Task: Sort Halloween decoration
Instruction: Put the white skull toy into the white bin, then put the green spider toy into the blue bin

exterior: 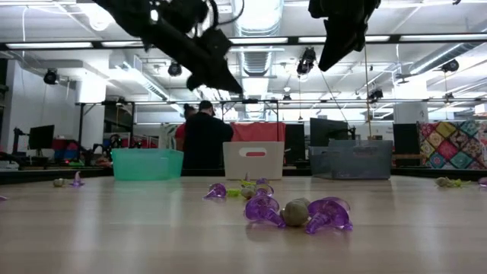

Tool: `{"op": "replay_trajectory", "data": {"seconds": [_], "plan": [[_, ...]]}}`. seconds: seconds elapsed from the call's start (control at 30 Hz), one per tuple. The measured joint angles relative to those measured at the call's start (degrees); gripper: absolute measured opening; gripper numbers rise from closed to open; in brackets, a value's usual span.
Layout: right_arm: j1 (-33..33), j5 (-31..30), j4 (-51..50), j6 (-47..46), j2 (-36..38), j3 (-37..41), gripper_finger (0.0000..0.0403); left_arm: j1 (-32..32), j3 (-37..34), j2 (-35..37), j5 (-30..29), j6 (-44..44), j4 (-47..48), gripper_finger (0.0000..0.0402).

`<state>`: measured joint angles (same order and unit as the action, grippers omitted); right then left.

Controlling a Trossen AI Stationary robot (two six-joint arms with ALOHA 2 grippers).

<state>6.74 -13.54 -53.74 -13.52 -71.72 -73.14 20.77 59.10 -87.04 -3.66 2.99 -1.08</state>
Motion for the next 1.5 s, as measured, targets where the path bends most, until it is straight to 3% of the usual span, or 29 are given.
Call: {"op": "replay_trajectory", "data": {"seconds": [0.2,0.43,0.67,0.97,1.17,1.5], "plan": [[0.0,0.0,0.9,0.0,0.0,1.7,0.0082,5.9,7.1,-10.3,0.1,1.1,0.9,0.0000],[0.0,0.0,2.2,-0.9,0.0,3.1,0.0082,10.1,18.8,-22.8,-0.1,-1.1,12.1,0.0000],[0.0,0.0,2.2,-2.0,0.0,3.1,0.0082,10.6,24.6,-28.3,-0.2,-3.0,16.4,0.0000],[-0.1,0.1,1.5,-7.5,-0.1,3.5,0.0082,10.0,24.8,-24.2,0.6,-5.3,19.0,0.0000],[-1.1,0.8,1.5,-14.2,-0.1,6.1,0.0082,7.4,22.8,-18.3,7.7,-5.3,18.9,0.0000],[-3.6,9.5,1.8,-26.8,-0.1,14.2,0.0082,-0.1,9.3,-1.4,7.5,-2.2,13.2,0.0000]]}}
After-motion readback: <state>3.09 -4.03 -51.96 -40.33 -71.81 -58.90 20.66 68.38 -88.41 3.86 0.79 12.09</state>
